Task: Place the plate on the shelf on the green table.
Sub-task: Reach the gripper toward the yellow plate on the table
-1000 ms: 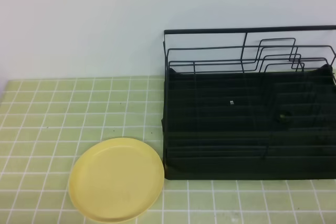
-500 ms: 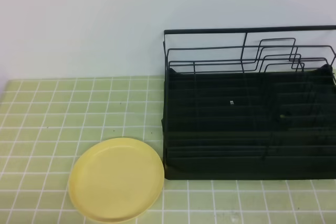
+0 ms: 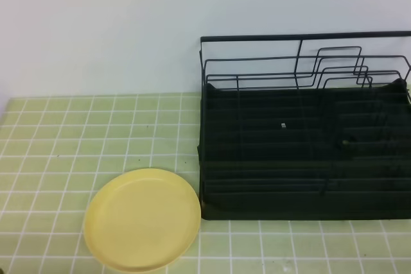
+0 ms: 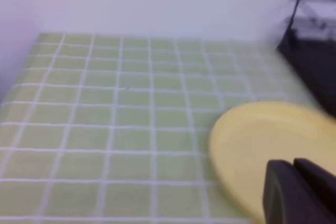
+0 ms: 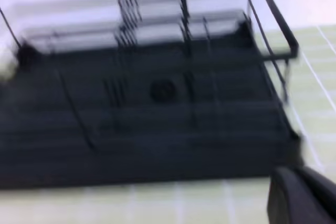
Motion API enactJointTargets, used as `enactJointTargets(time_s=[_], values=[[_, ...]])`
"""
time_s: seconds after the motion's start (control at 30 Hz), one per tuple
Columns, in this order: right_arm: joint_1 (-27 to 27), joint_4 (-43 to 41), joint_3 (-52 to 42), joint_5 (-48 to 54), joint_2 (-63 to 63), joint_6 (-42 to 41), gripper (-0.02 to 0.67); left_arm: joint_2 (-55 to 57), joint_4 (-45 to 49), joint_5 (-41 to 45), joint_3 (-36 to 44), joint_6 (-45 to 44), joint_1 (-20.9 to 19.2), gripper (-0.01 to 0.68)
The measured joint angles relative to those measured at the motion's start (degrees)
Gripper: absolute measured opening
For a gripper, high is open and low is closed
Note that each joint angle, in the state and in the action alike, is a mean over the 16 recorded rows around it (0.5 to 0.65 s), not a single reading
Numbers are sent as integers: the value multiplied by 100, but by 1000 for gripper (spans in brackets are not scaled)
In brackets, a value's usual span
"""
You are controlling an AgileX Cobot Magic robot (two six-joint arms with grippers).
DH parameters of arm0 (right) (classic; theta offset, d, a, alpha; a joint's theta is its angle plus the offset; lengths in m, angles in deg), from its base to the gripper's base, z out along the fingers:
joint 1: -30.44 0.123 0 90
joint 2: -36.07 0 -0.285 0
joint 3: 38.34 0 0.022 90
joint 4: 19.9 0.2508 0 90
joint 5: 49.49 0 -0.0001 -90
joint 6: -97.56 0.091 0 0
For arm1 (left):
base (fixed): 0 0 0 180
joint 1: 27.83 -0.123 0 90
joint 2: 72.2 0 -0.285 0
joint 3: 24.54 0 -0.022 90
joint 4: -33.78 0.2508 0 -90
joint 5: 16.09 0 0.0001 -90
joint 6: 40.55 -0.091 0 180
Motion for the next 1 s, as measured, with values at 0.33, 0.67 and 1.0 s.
enactJointTargets(time_s=[0.33,0.67,1.0], values=[[0,2797,7,-2264,0,-57,-4,0,-2836,-1224,0,302,0,0],[0,2971,20,-3544,-3,-818,-4,0,-4991,-2064,0,282,0,0],[0,2994,28,-2645,-11,-1318,-4,0,-5478,-2208,0,-39,0,0]])
